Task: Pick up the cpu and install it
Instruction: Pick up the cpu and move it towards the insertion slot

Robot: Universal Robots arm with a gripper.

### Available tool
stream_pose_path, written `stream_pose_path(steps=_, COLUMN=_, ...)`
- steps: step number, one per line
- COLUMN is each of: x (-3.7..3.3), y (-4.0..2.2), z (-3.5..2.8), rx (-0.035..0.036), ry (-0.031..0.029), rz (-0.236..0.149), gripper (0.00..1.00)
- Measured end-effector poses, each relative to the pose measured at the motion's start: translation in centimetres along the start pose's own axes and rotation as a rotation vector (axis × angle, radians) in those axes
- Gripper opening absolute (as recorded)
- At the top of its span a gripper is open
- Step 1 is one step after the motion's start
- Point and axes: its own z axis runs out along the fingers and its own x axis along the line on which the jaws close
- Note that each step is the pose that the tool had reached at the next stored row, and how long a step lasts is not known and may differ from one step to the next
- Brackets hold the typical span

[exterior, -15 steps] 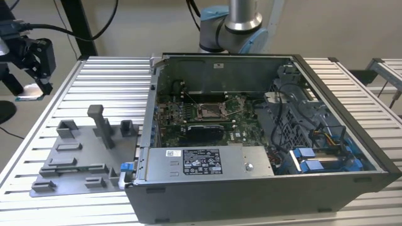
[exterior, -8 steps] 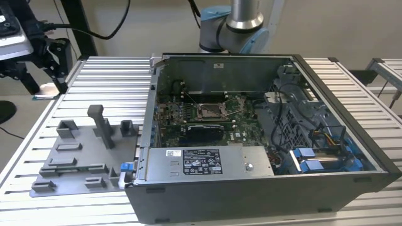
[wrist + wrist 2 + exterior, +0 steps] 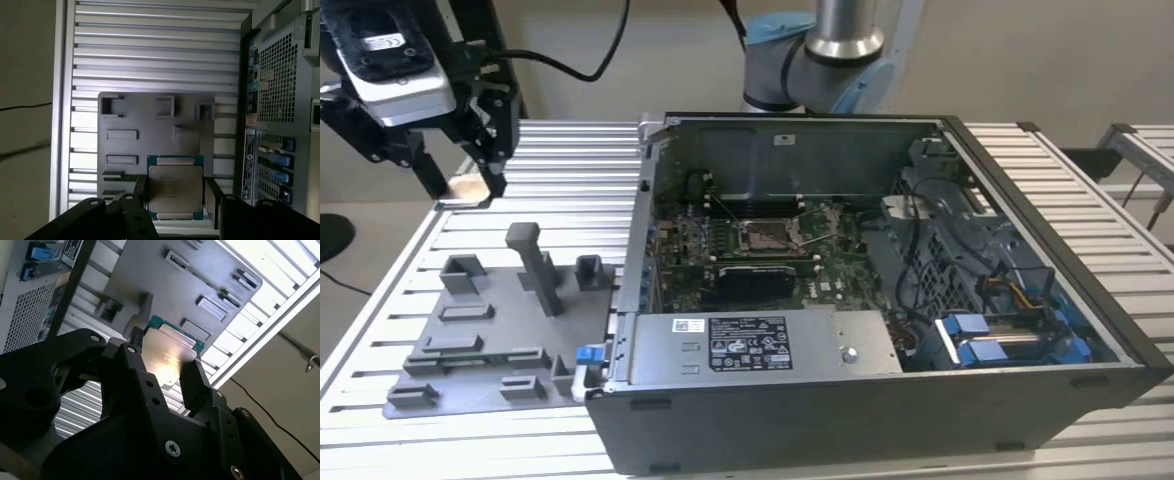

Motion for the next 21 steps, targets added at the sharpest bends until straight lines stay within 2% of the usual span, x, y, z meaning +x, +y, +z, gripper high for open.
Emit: stream_pose_path(steps=21, x=-9.57, y=0.48, z=0.19, rx=0.0, ry=0.0, rz=0.0, gripper=0.0)
